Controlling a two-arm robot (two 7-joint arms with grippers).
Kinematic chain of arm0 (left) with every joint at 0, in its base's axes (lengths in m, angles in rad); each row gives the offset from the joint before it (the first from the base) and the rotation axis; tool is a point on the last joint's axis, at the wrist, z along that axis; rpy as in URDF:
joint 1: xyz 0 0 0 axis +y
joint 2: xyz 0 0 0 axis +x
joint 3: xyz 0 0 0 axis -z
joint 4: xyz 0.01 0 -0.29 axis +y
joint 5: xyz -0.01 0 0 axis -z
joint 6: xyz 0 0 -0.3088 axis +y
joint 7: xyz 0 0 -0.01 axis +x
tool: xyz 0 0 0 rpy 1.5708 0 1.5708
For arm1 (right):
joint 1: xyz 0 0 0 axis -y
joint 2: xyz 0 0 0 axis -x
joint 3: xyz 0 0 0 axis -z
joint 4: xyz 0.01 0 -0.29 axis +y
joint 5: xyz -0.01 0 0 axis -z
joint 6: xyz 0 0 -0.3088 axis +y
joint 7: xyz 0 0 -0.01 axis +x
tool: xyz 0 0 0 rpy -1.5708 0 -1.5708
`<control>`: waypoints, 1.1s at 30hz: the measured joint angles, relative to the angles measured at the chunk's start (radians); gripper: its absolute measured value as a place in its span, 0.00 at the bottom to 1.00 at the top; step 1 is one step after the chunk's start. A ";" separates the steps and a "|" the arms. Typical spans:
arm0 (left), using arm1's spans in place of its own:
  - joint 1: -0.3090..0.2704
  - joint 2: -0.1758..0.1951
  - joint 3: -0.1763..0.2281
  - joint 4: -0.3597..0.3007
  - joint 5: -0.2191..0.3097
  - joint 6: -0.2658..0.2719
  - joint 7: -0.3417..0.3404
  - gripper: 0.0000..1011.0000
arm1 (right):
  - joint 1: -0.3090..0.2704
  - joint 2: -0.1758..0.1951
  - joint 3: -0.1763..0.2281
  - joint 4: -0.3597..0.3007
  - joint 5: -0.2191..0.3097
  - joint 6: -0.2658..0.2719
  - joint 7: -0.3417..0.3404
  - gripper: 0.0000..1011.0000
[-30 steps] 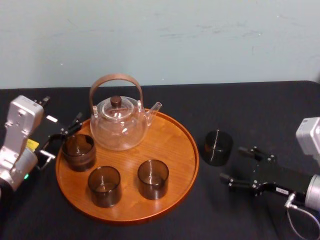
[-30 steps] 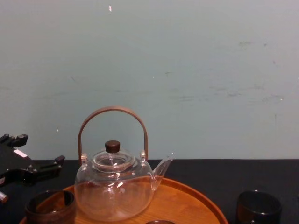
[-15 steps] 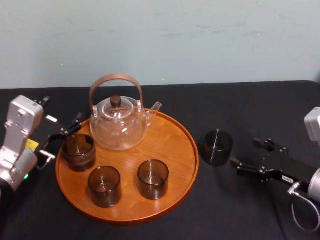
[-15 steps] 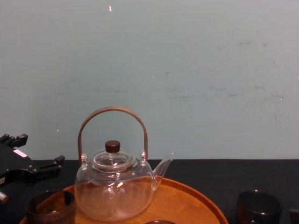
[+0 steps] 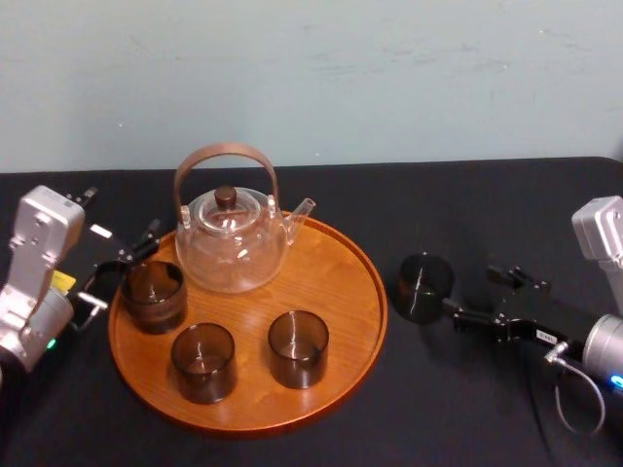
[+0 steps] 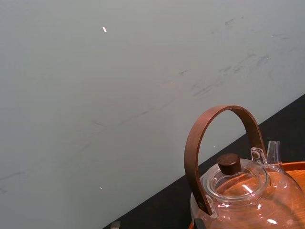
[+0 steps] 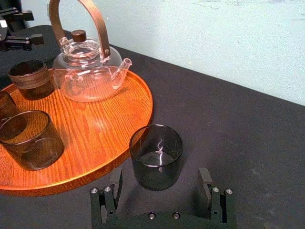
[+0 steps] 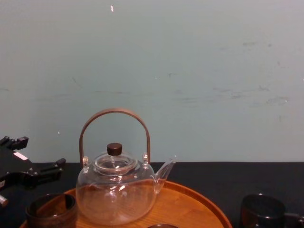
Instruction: Pick up the glass from the table and place it on the tray.
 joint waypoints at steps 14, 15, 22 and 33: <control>0.000 0.000 0.000 0.000 0.000 0.000 0.000 0.99 | 0.092 -0.039 -0.052 0.076 -0.032 0.036 0.026 0.99; 0.000 0.000 0.000 0.000 0.000 0.000 0.000 0.99 | 0.101 -0.043 -0.057 0.085 -0.035 0.039 0.029 0.99; 0.000 0.000 0.000 0.000 0.000 0.000 0.000 0.99 | 0.132 -0.060 -0.074 0.119 -0.041 0.048 0.037 0.99; 0.000 0.000 0.000 0.000 0.000 0.000 0.000 0.99 | 0.196 -0.092 -0.110 0.186 -0.063 0.056 0.054 0.99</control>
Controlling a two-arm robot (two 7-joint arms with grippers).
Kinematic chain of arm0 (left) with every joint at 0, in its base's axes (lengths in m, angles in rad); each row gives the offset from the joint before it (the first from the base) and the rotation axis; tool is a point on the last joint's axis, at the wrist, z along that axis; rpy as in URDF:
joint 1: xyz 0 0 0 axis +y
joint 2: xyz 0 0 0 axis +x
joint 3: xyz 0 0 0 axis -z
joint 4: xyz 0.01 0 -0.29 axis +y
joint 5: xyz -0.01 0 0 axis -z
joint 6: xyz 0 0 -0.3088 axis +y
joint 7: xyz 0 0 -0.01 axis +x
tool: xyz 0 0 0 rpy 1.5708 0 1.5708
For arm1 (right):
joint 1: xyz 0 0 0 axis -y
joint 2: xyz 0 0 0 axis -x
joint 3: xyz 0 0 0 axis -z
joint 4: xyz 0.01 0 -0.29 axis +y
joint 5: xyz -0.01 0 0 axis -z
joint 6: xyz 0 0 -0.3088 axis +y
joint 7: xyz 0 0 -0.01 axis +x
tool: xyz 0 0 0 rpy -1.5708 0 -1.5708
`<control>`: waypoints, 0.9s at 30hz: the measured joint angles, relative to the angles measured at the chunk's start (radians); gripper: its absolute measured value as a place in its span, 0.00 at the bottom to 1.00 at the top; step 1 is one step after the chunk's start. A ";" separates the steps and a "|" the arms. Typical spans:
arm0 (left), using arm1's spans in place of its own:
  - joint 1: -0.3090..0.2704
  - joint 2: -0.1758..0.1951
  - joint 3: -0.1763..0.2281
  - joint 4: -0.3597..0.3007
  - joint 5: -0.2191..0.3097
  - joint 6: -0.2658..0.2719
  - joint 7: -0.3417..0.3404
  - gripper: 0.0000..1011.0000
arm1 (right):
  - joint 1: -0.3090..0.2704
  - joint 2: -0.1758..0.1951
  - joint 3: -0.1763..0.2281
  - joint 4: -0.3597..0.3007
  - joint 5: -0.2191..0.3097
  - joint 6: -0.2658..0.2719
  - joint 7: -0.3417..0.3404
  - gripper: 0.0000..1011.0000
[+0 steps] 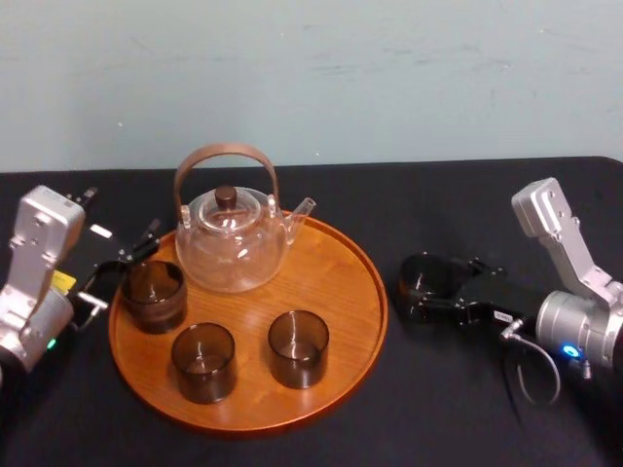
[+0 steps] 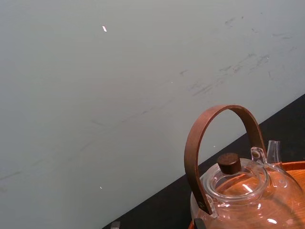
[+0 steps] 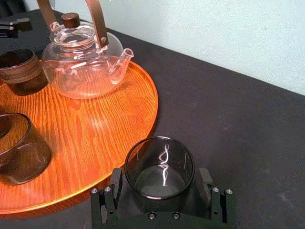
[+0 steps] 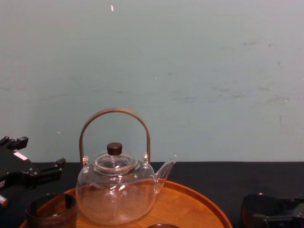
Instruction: Pick up the glass from the table and place it on the tray.
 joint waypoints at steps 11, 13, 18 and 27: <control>0.000 0.000 0.000 0.000 0.000 0.000 0.000 0.99 | 0.045 -0.024 -0.022 0.047 -0.019 0.006 0.008 0.99; 0.000 0.000 0.000 0.000 0.000 0.000 0.000 0.99 | 0.051 -0.027 -0.024 0.052 -0.022 0.007 0.008 0.99; 0.000 0.000 0.000 0.000 0.000 0.000 0.000 0.99 | 0.061 -0.035 -0.031 0.064 -0.034 0.013 0.005 0.99; 0.000 0.000 0.000 0.000 0.000 0.000 0.000 0.99 | 0.067 -0.038 -0.036 0.067 -0.046 0.019 -0.003 0.99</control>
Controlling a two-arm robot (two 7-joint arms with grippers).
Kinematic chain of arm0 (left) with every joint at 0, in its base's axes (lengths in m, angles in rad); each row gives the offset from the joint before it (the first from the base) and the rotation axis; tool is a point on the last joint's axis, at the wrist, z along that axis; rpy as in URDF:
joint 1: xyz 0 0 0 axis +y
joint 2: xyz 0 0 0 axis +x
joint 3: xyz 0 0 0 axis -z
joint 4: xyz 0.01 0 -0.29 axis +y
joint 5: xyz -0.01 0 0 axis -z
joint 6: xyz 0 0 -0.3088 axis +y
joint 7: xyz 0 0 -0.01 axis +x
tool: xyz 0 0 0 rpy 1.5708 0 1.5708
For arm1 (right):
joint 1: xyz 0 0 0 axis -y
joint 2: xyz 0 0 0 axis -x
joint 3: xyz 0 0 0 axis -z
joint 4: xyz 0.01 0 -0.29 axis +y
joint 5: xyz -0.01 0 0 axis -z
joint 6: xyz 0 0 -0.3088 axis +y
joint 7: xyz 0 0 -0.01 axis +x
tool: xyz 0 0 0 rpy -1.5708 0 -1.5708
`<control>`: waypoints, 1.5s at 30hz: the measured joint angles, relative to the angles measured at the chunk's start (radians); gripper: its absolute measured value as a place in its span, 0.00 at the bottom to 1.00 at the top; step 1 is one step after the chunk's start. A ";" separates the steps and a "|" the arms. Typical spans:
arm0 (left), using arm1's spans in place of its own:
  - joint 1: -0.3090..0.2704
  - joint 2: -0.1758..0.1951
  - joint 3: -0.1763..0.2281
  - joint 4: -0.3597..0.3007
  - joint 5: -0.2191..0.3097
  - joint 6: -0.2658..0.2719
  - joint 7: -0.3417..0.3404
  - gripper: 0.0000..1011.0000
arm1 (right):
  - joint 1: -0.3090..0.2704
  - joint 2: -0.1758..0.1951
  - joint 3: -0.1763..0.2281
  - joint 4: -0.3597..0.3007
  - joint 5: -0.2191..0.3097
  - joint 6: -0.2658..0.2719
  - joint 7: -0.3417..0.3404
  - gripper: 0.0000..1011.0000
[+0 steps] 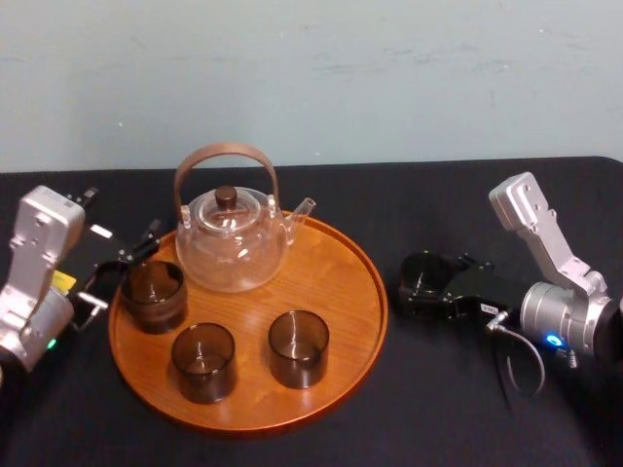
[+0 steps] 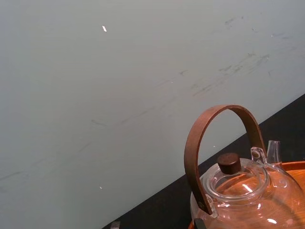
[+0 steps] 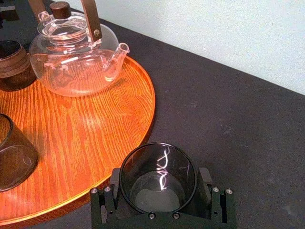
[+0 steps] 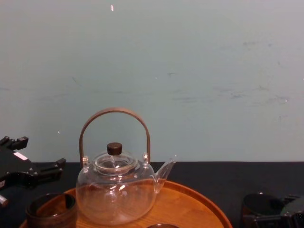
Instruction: Pick up the glass from the table and place it on the tray.
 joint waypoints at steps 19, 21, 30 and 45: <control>0.000 0.000 0.000 0.000 0.000 0.000 0.000 0.99 | -0.003 0.002 0.003 -0.002 0.005 -0.002 0.000 0.89; 0.000 0.000 0.000 0.000 0.000 0.000 0.000 0.99 | -0.003 0.002 0.003 -0.003 0.005 -0.002 0.001 0.90; 0.000 0.000 0.000 0.000 0.000 0.000 0.000 0.99 | -0.011 0.010 0.013 -0.021 0.013 -0.003 0.008 0.89; 0.000 0.000 0.000 0.000 0.000 0.000 0.000 0.99 | 0.003 0.052 0.024 -0.116 0.047 -0.030 0.063 0.90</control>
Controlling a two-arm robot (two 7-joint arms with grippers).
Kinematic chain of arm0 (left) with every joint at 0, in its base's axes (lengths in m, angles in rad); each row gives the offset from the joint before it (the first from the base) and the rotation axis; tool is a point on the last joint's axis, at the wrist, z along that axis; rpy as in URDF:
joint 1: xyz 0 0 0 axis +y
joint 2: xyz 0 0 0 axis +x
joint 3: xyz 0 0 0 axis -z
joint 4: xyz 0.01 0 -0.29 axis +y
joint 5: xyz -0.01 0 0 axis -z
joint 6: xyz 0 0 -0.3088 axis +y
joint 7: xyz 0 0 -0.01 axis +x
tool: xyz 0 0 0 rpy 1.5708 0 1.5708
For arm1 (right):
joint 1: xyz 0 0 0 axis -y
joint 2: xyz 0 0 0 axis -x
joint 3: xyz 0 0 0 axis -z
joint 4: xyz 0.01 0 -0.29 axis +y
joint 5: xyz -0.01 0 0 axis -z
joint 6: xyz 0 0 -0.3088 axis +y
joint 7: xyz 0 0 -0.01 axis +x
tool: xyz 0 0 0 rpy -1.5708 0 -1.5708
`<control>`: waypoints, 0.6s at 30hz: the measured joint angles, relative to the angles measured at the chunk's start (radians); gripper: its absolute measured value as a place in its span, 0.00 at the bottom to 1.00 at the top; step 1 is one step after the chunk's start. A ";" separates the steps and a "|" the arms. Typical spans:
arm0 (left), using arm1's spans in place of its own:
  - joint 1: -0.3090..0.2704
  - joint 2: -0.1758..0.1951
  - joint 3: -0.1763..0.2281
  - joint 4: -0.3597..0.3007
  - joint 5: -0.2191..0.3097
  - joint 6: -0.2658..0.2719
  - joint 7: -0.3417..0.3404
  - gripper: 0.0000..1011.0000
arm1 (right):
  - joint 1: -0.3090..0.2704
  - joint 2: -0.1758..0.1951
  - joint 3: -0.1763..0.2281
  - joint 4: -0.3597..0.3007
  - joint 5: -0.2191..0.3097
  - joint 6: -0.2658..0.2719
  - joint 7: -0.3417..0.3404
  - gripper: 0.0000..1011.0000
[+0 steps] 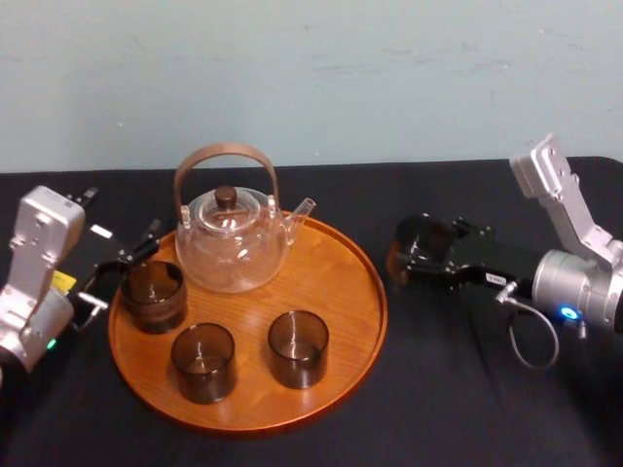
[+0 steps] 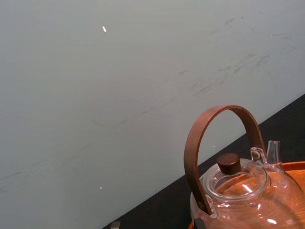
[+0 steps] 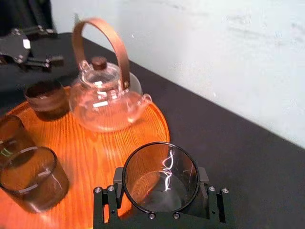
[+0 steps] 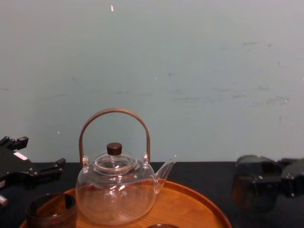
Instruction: Pick up the glass from the table and place it on the tray.
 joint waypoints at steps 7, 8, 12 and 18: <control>0.000 0.000 0.000 0.000 0.000 0.000 0.000 0.99 | 0.051 -0.019 -0.039 0.023 -0.005 -0.020 0.028 0.90; 0.000 0.000 0.000 0.000 0.000 0.000 0.000 0.99 | 0.056 -0.022 -0.044 0.028 -0.006 -0.021 0.030 0.90; 0.000 0.000 0.000 0.000 0.000 0.000 0.000 0.99 | 0.092 -0.045 -0.076 0.059 -0.017 -0.033 0.046 0.89; 0.000 0.000 0.000 0.000 0.000 0.000 0.000 0.99 | 0.133 -0.073 -0.115 0.100 -0.033 -0.047 0.066 0.89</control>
